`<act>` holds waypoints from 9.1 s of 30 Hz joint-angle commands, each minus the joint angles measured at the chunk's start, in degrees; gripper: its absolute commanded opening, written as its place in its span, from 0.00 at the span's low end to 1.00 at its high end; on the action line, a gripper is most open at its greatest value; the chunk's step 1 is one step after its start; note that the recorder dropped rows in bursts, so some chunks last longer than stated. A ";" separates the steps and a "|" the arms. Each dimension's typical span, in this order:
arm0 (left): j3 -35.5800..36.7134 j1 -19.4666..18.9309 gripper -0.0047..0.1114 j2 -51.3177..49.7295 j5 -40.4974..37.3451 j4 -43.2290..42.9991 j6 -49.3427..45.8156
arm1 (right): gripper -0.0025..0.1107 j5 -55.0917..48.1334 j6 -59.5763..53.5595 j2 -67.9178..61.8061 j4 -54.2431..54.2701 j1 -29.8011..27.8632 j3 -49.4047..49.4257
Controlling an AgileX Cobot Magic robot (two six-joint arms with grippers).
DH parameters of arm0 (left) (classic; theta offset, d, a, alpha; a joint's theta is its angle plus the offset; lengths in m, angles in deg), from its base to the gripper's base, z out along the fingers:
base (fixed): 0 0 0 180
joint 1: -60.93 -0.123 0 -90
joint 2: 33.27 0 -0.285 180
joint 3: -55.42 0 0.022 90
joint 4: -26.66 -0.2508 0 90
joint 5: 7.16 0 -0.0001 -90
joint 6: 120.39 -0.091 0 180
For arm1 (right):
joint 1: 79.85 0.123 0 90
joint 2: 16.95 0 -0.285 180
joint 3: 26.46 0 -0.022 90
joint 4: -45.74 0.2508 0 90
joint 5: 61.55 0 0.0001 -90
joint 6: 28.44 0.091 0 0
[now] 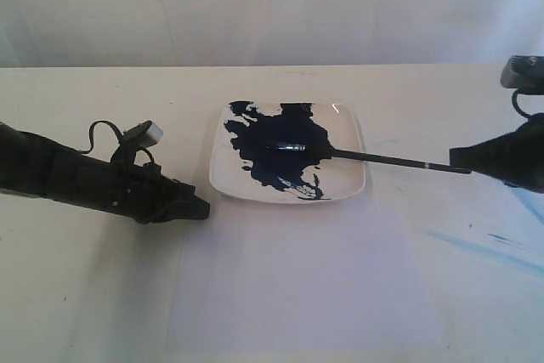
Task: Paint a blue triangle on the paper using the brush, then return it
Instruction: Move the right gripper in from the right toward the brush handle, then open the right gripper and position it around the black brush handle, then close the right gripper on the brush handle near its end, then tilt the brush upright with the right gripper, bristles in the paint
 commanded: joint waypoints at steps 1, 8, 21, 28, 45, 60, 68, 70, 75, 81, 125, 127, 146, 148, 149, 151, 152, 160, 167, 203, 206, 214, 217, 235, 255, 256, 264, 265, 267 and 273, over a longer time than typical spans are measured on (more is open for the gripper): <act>0.37 0.34 0.04 -0.96 -0.05 0.01 0.51 | 0.02 -19.61 -13.14 -0.64 6.72 0.09 -8.76; 0.37 0.34 0.04 -0.96 -0.05 0.01 0.51 | 0.02 -44.83 -40.60 -3.53 32.98 0.09 -19.29; 0.37 0.34 0.04 -0.96 -0.15 0.01 0.51 | 0.02 -10.60 -31.30 -7.28 47.76 0.09 -7.80; 0.37 0.34 0.04 -0.96 -0.15 0.01 0.51 | 0.02 0.96 -35.42 -7.68 61.18 0.09 2.10; 0.37 0.34 0.04 -0.96 -0.26 0.01 0.51 | 0.02 -20.88 -76.90 -7.78 92.07 0.09 2.86; 0.37 0.34 0.04 -0.96 -0.26 0.01 0.51 | 0.02 1.69 -65.47 -13.35 92.07 -0.23 5.52; 0.37 0.34 0.04 -0.96 -0.14 0.01 0.51 | 0.02 -10.17 -101.63 -14.50 92.07 -0.03 5.52; 0.37 0.34 0.04 -0.96 -0.14 0.01 0.51 | 0.02 -12.97 -109.95 -14.28 92.07 -0.03 5.00; 0.37 0.34 0.04 -0.96 -0.14 0.01 0.51 | 0.02 -10.16 -117.16 -12.82 84.49 -0.03 -3.06; 0.37 0.34 0.04 -0.96 -0.14 0.01 0.51 | 0.49 -5.15 -117.16 -12.71 73.87 0.01 -10.86; 0.37 0.34 0.04 -0.96 -0.07 0.01 0.51 | 0.60 -12.77 -55.91 -17.42 92.07 0.01 -1.71; 0.37 0.34 0.04 -0.96 -0.07 0.01 0.51 | 0.60 -12.77 -55.91 -17.42 92.07 0.01 -1.71; 0.37 0.34 0.04 -0.96 0.01 0.01 0.51 | 0.60 -13.98 -53.44 -27.21 92.07 -1.92 -10.91; 0.37 0.34 0.04 -0.96 0.01 0.01 0.51 | 0.60 -13.98 -49.82 -28.31 92.07 -1.92 -12.08; 0.37 0.34 0.04 -0.96 0.01 0.01 0.51 | 0.60 -13.86 -48.28 -28.69 92.07 -1.92 -12.52; 0.37 0.34 0.04 -0.96 0.01 0.01 0.51 | 0.60 -13.60 -46.73 -29.42 92.07 -1.92 -13.23; 0.37 0.34 0.04 -0.96 0.01 0.01 0.51 | 0.60 -13.45 -46.05 -29.82 92.07 -1.92 -13.34; 0.37 0.34 0.04 -0.96 0.01 0.01 0.51 | 0.58 -12.10 -44.15 -32.34 92.07 -1.92 -15.42; 0.37 0.34 0.04 -0.96 0.01 0.01 0.51 | 0.48 -10.58 -41.11 -33.44 92.07 -1.92 -17.60; 0.37 0.34 0.04 -0.96 0.01 0.01 0.51 | 0.36 -6.96 -33.60 -37.54 92.07 -1.92 -23.37; 0.37 0.34 0.04 -0.96 0.01 0.01 0.51 | 0.36 -6.07 -32.71 -37.54 92.07 -1.92 -23.49; 0.37 0.34 0.04 -0.96 0.01 0.01 0.51 | 0.36 -6.55 -32.03 -39.25 92.07 -1.53 -25.47; 0.37 0.34 0.04 -0.96 0.01 0.01 0.51 | 0.36 -7.07 -31.41 -39.89 92.07 -1.53 -25.84; 0.37 0.34 0.04 -0.96 0.01 0.01 0.51 | 0.24 -8.25 -31.30 -41.40 92.07 -0.61 -27.47; 0.37 0.34 0.04 -0.96 0.01 0.01 0.51 | 0.04 -7.22 -29.99 -41.40 92.07 -0.61 -27.59; 0.37 0.34 0.04 -0.96 0.01 0.01 0.51 | 0.03 -7.22 -29.99 -41.40 92.07 -0.61 -27.73; 0.37 0.34 0.04 -0.96 0.01 0.01 0.51 | 0.02 -6.09 -29.99 -41.40 92.07 -0.61 -32.87; 0.37 0.34 0.04 -0.96 0.01 0.01 0.51 | 0.02 -5.95 -29.99 -41.40 92.07 -0.61 -33.54; 0.37 0.34 0.04 -0.96 0.01 0.01 0.51 | 0.02 -5.54 -30.85 -41.40 92.07 -0.61 -34.55; 0.37 0.34 0.04 -0.96 0.01 0.01 0.51 | 0.02 -5.77 -40.90 -41.40 92.07 -0.61 -37.56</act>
